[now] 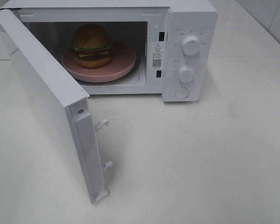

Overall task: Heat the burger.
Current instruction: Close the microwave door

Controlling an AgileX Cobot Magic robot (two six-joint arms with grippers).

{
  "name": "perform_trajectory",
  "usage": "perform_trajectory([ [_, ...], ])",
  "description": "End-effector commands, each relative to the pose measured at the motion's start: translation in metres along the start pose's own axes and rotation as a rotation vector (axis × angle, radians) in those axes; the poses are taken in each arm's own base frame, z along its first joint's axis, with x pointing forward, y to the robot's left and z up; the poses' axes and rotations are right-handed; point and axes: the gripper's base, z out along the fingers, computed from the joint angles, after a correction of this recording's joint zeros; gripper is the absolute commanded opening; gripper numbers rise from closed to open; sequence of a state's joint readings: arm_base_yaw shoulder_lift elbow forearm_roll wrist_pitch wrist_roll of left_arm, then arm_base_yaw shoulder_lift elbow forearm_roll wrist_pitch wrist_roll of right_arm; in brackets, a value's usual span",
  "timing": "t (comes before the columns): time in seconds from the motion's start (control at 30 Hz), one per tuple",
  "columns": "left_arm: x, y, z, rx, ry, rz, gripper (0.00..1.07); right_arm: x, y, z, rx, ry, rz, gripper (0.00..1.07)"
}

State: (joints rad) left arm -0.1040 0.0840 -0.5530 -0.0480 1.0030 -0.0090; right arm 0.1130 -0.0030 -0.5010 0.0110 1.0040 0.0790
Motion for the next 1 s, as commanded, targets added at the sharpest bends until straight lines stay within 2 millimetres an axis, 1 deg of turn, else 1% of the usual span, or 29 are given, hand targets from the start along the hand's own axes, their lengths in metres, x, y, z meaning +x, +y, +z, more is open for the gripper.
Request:
perform_trajectory([
  [0.03, -0.009, 0.0, 0.007, 0.003, -0.005, -0.003, 0.61, 0.002, 0.0, -0.003, -0.001, -0.035, -0.001, 0.75],
  [0.07, -0.012, 0.0, 0.011, 0.002, 0.005, -0.004, 0.56, 0.002, 0.0, -0.003, -0.001, -0.035, -0.001, 0.75],
  [0.1, -0.019, 0.0, 0.019, 0.003, 0.002, -0.007, 0.46, 0.002, 0.0, -0.003, -0.001, -0.035, -0.001, 0.75],
  [0.13, -0.019, 0.0, 0.019, 0.003, 0.002, -0.007, 0.46, 0.002, 0.0, -0.003, -0.001, -0.035, -0.001, 0.75],
  [0.17, -0.025, 0.0, 0.027, 0.005, 0.003, -0.012, 0.37, 0.002, 0.0, -0.003, -0.001, -0.035, -0.001, 0.75],
  [0.2, -0.028, 0.0, 0.031, 0.007, 0.004, -0.016, 0.32, 0.002, 0.0, -0.003, -0.001, -0.035, -0.001, 0.75],
  [0.23, -0.028, 0.0, 0.031, 0.007, 0.004, -0.016, 0.32, 0.002, 0.0, -0.003, -0.001, -0.035, -0.001, 0.75],
  [0.27, -0.033, 0.0, 0.041, 0.005, 0.013, -0.018, 0.23, 0.002, 0.0, -0.003, -0.001, -0.035, -0.001, 0.75],
  [0.3, -0.035, 0.0, 0.046, 0.004, 0.025, -0.02, 0.18, 0.002, 0.0, -0.003, -0.001, -0.035, -0.001, 0.75],
  [0.33, -0.035, 0.0, 0.046, 0.004, 0.025, -0.02, 0.18, 0.002, 0.0, -0.003, -0.001, -0.035, -0.001, 0.75],
  [0.37, -0.04, 0.0, 0.056, 0.006, 0.04, -0.027, 0.11, 0.002, 0.0, -0.003, -0.001, -0.035, -0.001, 0.75],
  [0.4, -0.042, 0.0, 0.062, 0.01, 0.047, -0.035, 0.08, 0.002, 0.0, -0.003, -0.001, -0.035, -0.001, 0.75],
  [0.43, -0.042, 0.0, 0.062, 0.01, 0.047, -0.035, 0.08, 0.002, 0.0, -0.003, -0.001, -0.035, -0.001, 0.75],
  [0.47, -0.047, -0.001, 0.073, 0.018, 0.05, -0.052, 0.03, 0.002, 0.0, -0.003, -0.001, -0.035, -0.001, 0.75],
  [0.5, -0.047, -0.001, 0.073, 0.018, 0.05, -0.052, 0.03, 0.002, 0.0, -0.003, -0.001, -0.035, -0.001, 0.75],
  [0.53, -0.05, 0.0, 0.085, 0.015, 0.062, -0.058, 0.0, 0.002, 0.0, -0.003, -0.001, -0.035, -0.001, 0.75],
  [0.57, -0.052, 0.0, 0.091, 0.013, 0.062, -0.057, 0.0, 0.002, 0.0, -0.003, -0.001, -0.035, -0.001, 0.75],
  [0.6, -0.052, 0.0, 0.091, 0.013, 0.062, -0.057, 0.0, 0.002, 0.0, -0.003, -0.001, -0.035, -0.001, 0.75],
  [0.63, -0.054, 0.001, 0.102, 0.008, 0.054, -0.06, 0.0, 0.002, 0.0, -0.003, -0.001, -0.035, -0.001, 0.75],
  [0.67, -0.054, 0.001, 0.102, 0.008, 0.054, -0.06, 0.0, 0.002, 0.0, -0.003, -0.001, -0.035, -0.001, 0.75],
  [0.7, -0.054, 0.002, 0.109, 0.005, 0.044, -0.062, 0.0, 0.002, 0.0, -0.003, -0.001, -0.035, -0.001, 0.75],
  [0.73, -0.053, 0.003, 0.12, -0.001, 0.022, -0.063, 0.0, 0.002, 0.0, -0.003, -0.001, -0.035, -0.001, 0.75],
  [0.77, -0.053, 0.003, 0.12, -0.001, 0.022, -0.063, 0.0, 0.002, 0.0, -0.003, -0.001, -0.035, -0.001, 0.75],
  [0.8, -0.051, 0.004, 0.131, -0.008, -0.01, -0.066, 0.0, 0.002, 0.0, -0.003, -0.001, -0.035, -0.001, 0.75],
  [0.83, -0.048, 0.005, 0.136, -0.012, -0.027, -0.066, 0.0, 0.002, 0.0, -0.003, -0.001, -0.035, -0.001, 0.75],
  [0.87, -0.048, 0.005, 0.136, -0.012, -0.027, -0.066, 0.0, 0.002, 0.0, -0.003, -0.001, -0.035, -0.001, 0.75],
  [0.9, -0.041, 0.007, 0.146, -0.02, -0.056, -0.068, 0.0, 0.002, 0.0, -0.003, -0.001, -0.035, -0.001, 0.75],
  [0.97, -0.038, 0.007, 0.15, -0.024, -0.071, -0.068, 0.0, 0.002, 0.0, -0.003, -0.001, -0.035, -0.001, 0.75],
  [1.0, -0.032, 0.009, 0.157, -0.031, -0.102, -0.068, 0.0, 0.002, 0.0, -0.003, -0.001, -0.035, -0.001, 0.75],
])
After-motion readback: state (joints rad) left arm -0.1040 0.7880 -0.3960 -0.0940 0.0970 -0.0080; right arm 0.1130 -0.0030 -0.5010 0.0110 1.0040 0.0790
